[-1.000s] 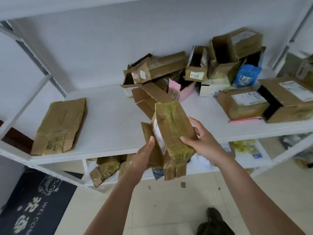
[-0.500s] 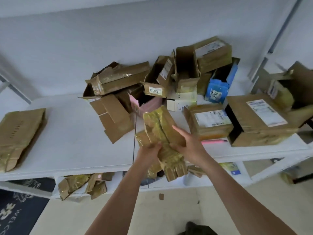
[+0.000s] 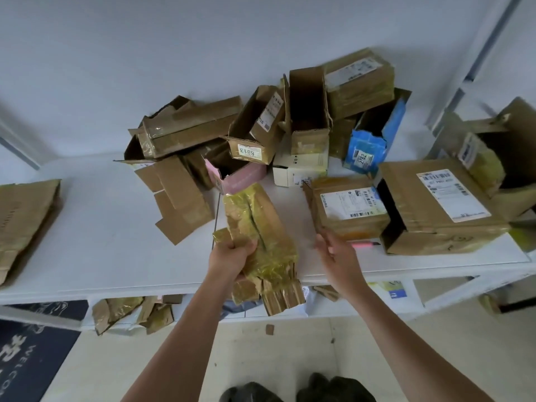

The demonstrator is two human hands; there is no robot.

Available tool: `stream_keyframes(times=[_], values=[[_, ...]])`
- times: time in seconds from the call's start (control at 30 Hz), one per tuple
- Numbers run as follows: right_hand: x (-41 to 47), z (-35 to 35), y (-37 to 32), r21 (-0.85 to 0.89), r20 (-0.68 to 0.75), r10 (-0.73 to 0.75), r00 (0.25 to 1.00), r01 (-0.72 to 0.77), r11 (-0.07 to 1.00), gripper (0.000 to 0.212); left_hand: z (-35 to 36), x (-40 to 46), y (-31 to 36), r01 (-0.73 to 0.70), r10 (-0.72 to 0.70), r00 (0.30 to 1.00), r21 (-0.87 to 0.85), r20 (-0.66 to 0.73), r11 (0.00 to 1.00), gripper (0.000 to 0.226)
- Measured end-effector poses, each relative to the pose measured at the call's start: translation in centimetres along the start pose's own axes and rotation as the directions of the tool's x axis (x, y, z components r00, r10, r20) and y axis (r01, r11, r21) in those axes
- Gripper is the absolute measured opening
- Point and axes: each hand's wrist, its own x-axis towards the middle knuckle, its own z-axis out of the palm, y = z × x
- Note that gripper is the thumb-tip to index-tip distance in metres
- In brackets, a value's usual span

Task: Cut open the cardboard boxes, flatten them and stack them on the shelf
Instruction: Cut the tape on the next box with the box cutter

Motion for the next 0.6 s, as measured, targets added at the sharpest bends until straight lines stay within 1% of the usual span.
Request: stream_keyframes(times=[0.03,0.07,0.1,0.17,0.23,0.27,0.33,0.4,0.47,0.53,0.6], values=[[-0.1,-0.4,1.3,-0.147,-0.014,-0.021,1.0,0.019,0.989,0.025,0.0,0.1,-0.1,0.005,-0.005,1.0,-0.01,0.009,1.0,0.034],[-0.1,-0.8,2.3,-0.296,-0.006,-0.019,1.0,0.016,0.955,0.029,0.0,0.1,-0.1,0.011,-0.011,1.0,-0.009,0.017,1.0,0.032],[-0.1,-1.1,3.3,-0.417,0.003,0.023,1.0,-0.019,0.909,0.035,0.0,0.1,-0.1,0.015,-0.015,1.0,-0.002,0.025,1.0,0.032],[0.1,-1.5,4.8,-0.572,0.001,0.128,0.992,-0.105,0.814,0.042,0.1,0.3,0.0,0.024,-0.024,0.999,0.002,0.034,1.0,0.032],[0.5,-1.5,5.5,-0.66,0.027,0.153,0.988,-0.097,0.745,0.045,0.1,0.5,0.0,0.028,-0.028,0.999,-0.005,0.038,1.0,0.032],[0.6,-1.5,5.6,-0.686,0.041,0.155,0.987,-0.085,0.723,0.044,0.2,0.6,0.0,0.029,-0.029,0.999,-0.009,0.039,1.0,0.031],[0.9,-1.6,5.2,-0.724,0.068,0.131,0.989,-0.041,0.689,0.036,0.1,0.8,-0.1,0.029,-0.028,0.999,-0.021,0.042,0.999,0.03],[0.7,-1.9,4.3,-0.733,0.091,0.061,0.994,0.026,0.68,0.029,0.2,1.0,-0.3,0.023,-0.022,0.999,-0.035,0.043,0.999,0.029],[0.4,-2.5,3.2,-0.686,0.075,-0.024,0.997,0.069,0.725,0.024,0.2,1.0,-0.4,0.016,-0.013,0.999,-0.052,0.044,0.999,0.028],[0.5,-3.1,1.6,-0.606,0.02,-0.071,0.997,0.068,0.792,0.014,0.2,1.0,-0.5,0.008,-0.004,0.999,-0.065,0.051,0.998,0.027],[1.3,-3.5,-0.9,-0.464,-0.089,-0.177,0.98,0.117,0.878,0.015,0.2,1.0,-0.5,0.008,-0.003,0.998,-0.076,0.063,0.997,0.028]])
